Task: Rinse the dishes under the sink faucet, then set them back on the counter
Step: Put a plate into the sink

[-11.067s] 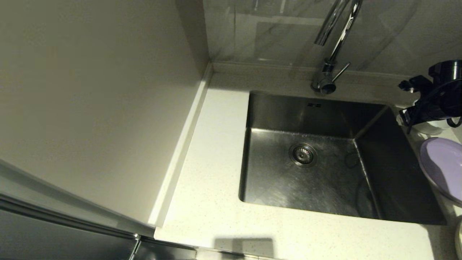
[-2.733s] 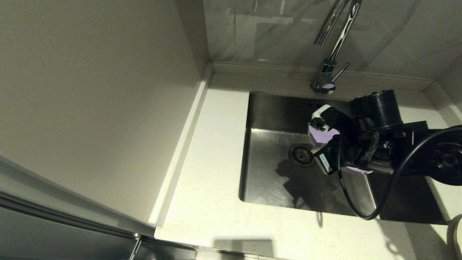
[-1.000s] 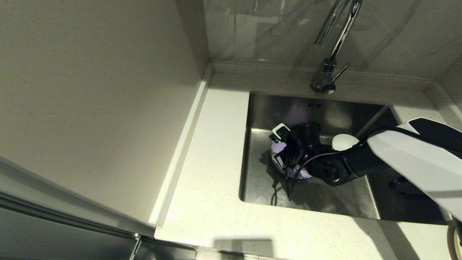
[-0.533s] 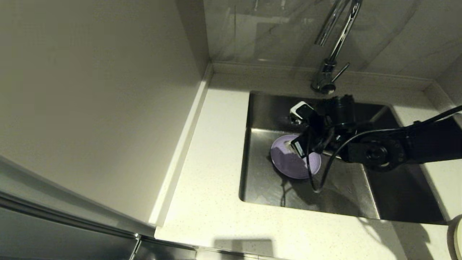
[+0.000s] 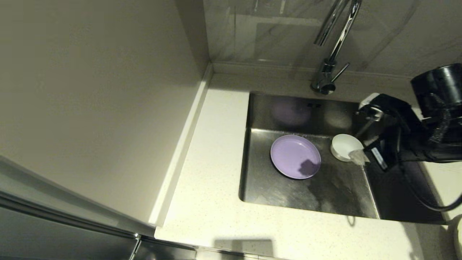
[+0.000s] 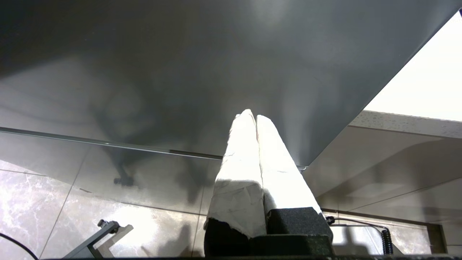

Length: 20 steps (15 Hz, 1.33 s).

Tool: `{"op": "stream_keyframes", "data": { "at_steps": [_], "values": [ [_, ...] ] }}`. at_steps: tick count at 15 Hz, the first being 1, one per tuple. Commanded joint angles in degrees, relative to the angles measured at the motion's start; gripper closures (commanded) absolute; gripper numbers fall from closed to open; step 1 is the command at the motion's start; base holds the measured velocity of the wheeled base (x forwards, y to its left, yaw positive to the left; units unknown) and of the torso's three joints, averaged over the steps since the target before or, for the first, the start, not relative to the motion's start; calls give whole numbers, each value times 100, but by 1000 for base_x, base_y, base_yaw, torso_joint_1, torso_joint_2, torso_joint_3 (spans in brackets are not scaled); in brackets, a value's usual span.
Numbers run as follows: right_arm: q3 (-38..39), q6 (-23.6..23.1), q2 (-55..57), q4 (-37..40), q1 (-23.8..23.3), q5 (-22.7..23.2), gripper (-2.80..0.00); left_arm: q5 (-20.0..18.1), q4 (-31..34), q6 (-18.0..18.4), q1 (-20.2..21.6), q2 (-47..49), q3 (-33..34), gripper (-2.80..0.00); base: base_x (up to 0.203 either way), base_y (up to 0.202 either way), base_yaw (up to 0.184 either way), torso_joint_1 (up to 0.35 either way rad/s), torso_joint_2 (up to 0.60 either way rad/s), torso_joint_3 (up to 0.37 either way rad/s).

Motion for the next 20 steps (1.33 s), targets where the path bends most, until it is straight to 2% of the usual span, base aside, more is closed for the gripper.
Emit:
{"op": "stream_keyframes", "data": {
  "at_steps": [1,5,6,8,9,11,14,16,18,20],
  "values": [
    [491,-31,-900,231,-534,99,0,3,-3,0,0,-9,0,0,0,0,0,0,0,0],
    [1341,-107,-1234,302,-2049,-32,0,3,-3,0,0,-9,0,0,0,0,0,0,0,0],
    [1455,114,-1195,291,-2292,-196,0,3,-3,0,0,-9,0,0,0,0,0,0,0,0],
    [1484,1191,-1150,282,-2387,-346,0,3,-3,0,0,-9,0,0,0,0,0,0,0,0],
    [1488,1576,-1154,291,-2479,-373,0,3,-3,0,0,-9,0,0,0,0,0,0,0,0],
    [1582,1630,-1169,361,-2731,-386,0,3,-3,0,0,-9,0,0,0,0,0,0,0,0],
    [1439,1753,-977,528,-2760,-347,0,3,-3,0,0,-9,0,0,0,0,0,0,0,0],
    [1037,2258,-560,734,-2811,-599,0,3,-3,0,0,-9,0,0,0,0,0,0,0,0],
    [424,3074,-175,1331,-2869,-933,0,3,-3,0,0,-9,0,0,0,0,0,0,0,0],
    [322,3610,-90,1506,-2917,-1162,0,3,-3,0,0,-9,0,0,0,0,0,0,0,0]
  ]
}}
